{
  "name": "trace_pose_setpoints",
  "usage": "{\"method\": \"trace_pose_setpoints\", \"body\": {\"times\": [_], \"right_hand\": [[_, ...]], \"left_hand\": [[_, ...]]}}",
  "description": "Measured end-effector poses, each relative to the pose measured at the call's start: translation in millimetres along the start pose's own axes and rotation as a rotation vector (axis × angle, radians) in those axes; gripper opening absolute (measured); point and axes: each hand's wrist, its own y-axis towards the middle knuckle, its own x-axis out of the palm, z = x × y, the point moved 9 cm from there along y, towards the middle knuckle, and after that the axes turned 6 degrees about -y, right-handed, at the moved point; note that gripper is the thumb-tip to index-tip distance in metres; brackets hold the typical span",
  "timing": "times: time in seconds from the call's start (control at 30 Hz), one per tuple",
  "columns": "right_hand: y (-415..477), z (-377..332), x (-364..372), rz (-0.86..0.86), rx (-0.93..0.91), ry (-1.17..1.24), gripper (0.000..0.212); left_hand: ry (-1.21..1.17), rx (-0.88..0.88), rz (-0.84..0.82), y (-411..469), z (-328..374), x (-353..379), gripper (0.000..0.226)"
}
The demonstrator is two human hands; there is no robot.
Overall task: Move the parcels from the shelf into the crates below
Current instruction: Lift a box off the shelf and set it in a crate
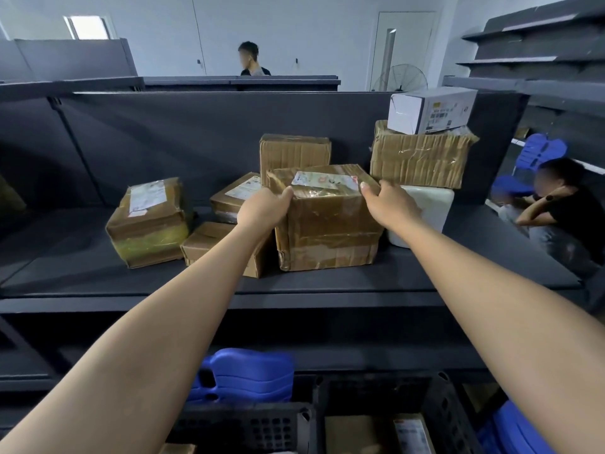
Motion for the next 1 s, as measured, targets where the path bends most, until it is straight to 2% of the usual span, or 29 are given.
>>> {"method": "trace_pose_setpoints", "body": {"times": [0.1, 0.23, 0.4, 0.5, 0.8, 1.0], "right_hand": [[5.2, 6.5, 6.0, -0.018, 0.036, 0.090, 0.061], [10.6, 17.9, 18.4, -0.074, 0.150, 0.346, 0.064], [7.2, 20.0, 18.7, -0.064, 0.125, 0.412, 0.057], [-7.2, 22.8, 13.9, -0.018, 0.085, 0.454, 0.048], [-97.5, 28.4, -23.1, 0.109, -0.009, 0.634, 0.026], [-166.7, 31.2, -33.9, 0.146, -0.045, 0.764, 0.037]], "left_hand": [[-0.159, -0.046, -0.020, 4.6, -4.9, 6.6, 0.053], [-0.446, -0.183, -0.084, 5.3, -19.4, 21.2, 0.065], [-0.599, -0.232, -0.063, -6.9, -22.2, 23.7, 0.061], [-0.672, -0.209, -0.060, -21.2, -23.2, 23.8, 0.044], [-0.891, -0.112, 0.023, -111.0, -14.2, -1.7, 0.029], [-0.977, -0.068, 0.088, -190.1, -30.2, -18.5, 0.036]]}}
